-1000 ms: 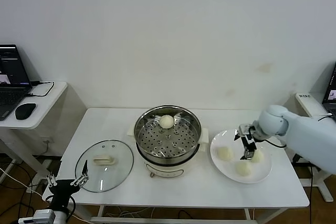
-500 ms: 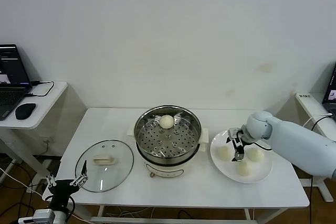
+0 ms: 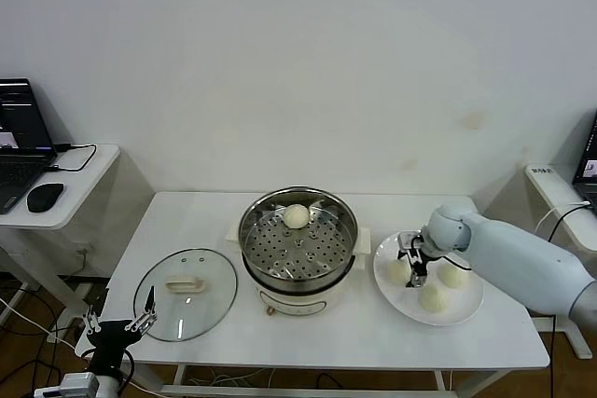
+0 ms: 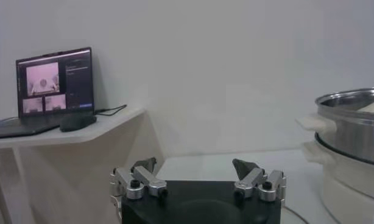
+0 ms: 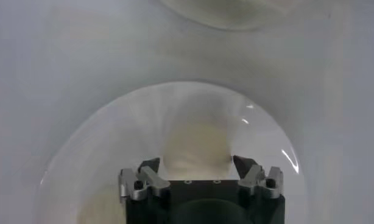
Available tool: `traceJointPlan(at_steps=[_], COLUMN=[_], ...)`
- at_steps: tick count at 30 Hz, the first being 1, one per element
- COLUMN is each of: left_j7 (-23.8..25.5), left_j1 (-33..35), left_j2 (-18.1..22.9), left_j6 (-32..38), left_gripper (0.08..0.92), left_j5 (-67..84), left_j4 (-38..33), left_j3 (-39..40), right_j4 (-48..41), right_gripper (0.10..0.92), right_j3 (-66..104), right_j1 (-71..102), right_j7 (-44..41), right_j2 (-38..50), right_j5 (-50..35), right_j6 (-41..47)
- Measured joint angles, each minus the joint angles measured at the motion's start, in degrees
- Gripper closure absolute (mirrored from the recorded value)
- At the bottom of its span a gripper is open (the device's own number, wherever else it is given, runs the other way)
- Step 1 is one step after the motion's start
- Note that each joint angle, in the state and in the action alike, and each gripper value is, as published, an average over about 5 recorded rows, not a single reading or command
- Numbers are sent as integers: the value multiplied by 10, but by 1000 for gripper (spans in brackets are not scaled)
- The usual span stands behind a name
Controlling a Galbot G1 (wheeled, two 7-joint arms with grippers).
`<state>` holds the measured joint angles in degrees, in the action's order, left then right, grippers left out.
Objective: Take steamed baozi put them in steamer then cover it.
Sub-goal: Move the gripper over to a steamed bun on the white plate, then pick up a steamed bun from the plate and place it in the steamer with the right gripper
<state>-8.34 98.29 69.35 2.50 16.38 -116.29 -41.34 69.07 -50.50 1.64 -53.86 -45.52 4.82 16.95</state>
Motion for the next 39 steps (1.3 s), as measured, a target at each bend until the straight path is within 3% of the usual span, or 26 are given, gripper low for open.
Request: traceJointPlan(at_steps=[9, 26, 39], left_j7=[0, 0, 0], left_j1=[2, 0, -2], left_j2=[2, -6, -9], left_j6=[0, -1, -1], left_gripper=[177, 177, 177], left_j5=[-1, -1, 0], left_j4=[-5, -17, -24], left_j3=[0, 8, 8], right_j4=[3, 77, 126], right_gripper=[469, 457, 455], right_j3=[1, -98, -189], right_j1=[-4, -182, -356], right_j7=[-3, -28, 8], right_j2=[5, 51, -15], right_j5=[-5, -94, -231], right_j6=[3, 33, 91])
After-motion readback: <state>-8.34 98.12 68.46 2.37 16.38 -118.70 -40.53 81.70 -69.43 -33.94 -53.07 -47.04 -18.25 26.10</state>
